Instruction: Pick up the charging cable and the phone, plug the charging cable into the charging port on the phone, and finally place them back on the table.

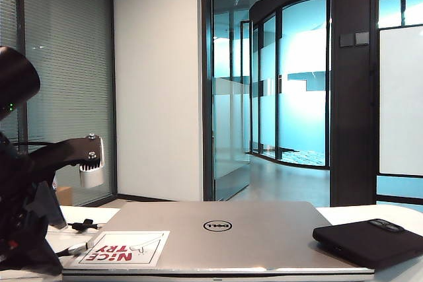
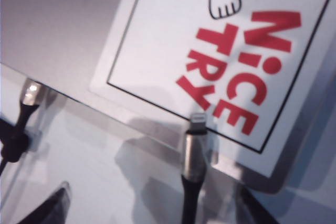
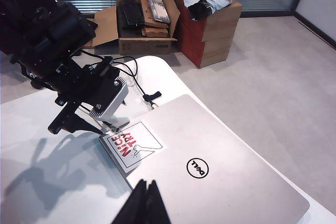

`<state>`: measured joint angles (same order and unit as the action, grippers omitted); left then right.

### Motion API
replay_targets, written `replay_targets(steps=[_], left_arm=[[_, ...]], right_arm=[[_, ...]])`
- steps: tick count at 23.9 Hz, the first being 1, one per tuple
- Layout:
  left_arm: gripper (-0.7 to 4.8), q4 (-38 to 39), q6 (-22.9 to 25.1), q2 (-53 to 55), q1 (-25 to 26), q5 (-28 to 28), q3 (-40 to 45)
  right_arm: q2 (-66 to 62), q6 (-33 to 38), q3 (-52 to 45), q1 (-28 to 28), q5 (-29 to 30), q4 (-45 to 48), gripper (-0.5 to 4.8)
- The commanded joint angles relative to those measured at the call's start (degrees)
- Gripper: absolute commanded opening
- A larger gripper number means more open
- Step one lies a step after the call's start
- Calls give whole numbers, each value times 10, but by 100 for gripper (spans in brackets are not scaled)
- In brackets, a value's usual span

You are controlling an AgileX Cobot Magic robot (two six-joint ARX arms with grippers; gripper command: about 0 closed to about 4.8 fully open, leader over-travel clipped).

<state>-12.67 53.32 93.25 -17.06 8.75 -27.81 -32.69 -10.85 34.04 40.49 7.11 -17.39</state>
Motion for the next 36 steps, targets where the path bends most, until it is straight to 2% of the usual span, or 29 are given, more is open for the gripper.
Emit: replay_targets(steps=[1,2,4,16,18,20,32,36], left_arm=[[328,-3,3,3,-1,1,0],[203,-3,3,3,-1,1,0],[121,-3,2,3,-1,1,0],[115,15,-17,3,-1,5,0],[79,17,-17,3,-1,5,0],[-5,18,-17,3,-1,5,0],[-6,24,-20,-9,-1,18,-6],[-6,60,-81,-35,-1,18,-24]], right_arm=[[1,-1,5,0,0,14,-1],[1,-1,5,0,0,14,-1],[1,-1,5,0,0,14,-1],[1,-1,5,0,-10,42,-1],[1,-1,5,0,-10,44,-1],[1,-1,5,0,-10,44,-1],[1,-1,5,0,-10,44,-1],[1,-1,5,0,-10,44,-1]])
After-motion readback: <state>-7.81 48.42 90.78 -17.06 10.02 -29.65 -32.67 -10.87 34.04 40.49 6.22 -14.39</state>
